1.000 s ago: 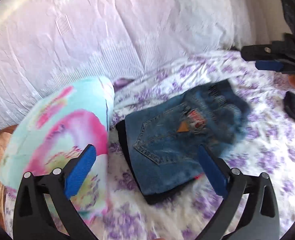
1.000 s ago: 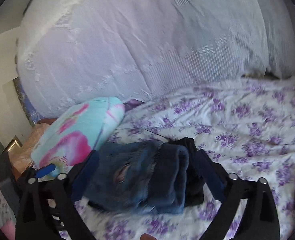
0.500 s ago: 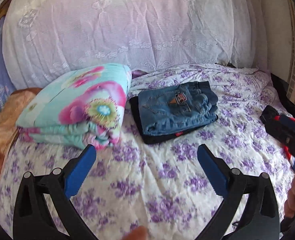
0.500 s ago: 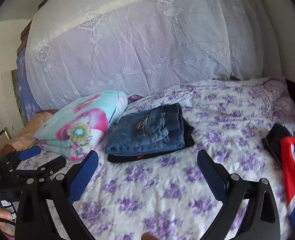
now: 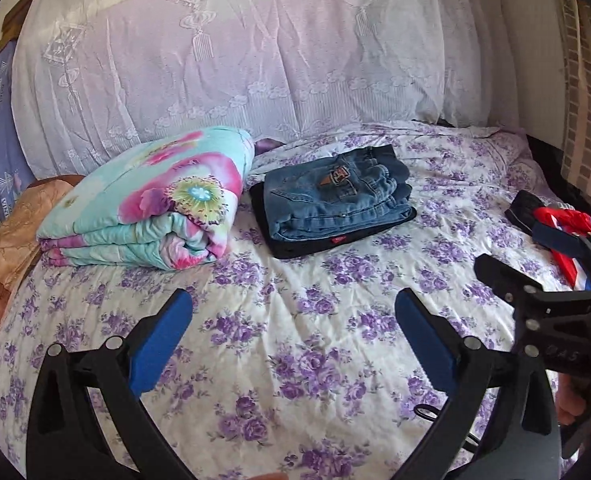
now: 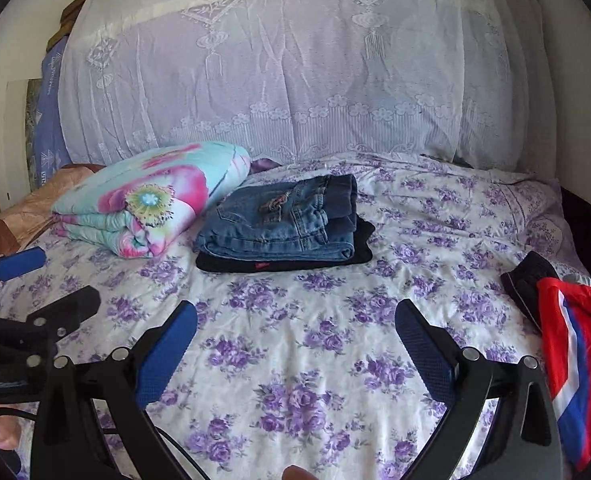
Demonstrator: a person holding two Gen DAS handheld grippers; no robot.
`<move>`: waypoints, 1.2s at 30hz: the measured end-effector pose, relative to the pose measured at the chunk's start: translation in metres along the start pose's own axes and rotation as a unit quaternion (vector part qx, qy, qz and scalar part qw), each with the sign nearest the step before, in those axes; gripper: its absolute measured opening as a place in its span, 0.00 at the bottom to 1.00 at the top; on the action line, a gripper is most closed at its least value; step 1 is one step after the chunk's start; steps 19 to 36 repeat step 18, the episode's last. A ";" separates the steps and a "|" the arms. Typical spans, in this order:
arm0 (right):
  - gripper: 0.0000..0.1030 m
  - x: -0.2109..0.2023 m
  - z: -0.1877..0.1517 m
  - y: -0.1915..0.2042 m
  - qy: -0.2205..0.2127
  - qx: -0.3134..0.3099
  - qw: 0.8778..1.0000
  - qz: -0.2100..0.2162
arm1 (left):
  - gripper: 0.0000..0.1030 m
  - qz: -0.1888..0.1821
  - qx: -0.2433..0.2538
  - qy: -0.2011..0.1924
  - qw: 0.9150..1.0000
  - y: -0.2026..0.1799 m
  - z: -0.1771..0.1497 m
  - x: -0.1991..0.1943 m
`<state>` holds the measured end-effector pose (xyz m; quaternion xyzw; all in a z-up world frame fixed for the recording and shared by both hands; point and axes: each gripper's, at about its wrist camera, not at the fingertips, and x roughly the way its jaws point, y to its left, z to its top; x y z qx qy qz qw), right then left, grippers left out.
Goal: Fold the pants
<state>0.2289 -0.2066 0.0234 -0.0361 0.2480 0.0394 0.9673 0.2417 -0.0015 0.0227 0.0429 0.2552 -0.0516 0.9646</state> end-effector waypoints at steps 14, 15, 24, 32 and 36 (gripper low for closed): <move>0.97 0.011 -0.006 0.003 0.018 -0.005 1.000 0.005 | 0.96 0.013 -0.003 0.022 1.000 0.001 -0.008 0.013; 0.97 0.010 -0.006 0.003 0.019 -0.005 1.000 0.006 | 0.96 0.014 -0.004 0.023 1.000 0.002 -0.009 0.013; 0.97 0.010 -0.006 0.004 0.018 -0.006 1.000 0.007 | 0.96 0.017 -0.008 0.027 0.999 0.003 -0.009 0.016; 0.97 0.010 -0.006 0.004 0.018 -0.006 1.000 0.007 | 0.96 0.017 -0.008 0.027 0.999 0.003 -0.009 0.016; 0.97 0.010 -0.006 0.004 0.018 -0.006 1.000 0.007 | 0.96 0.017 -0.008 0.027 0.999 0.003 -0.009 0.016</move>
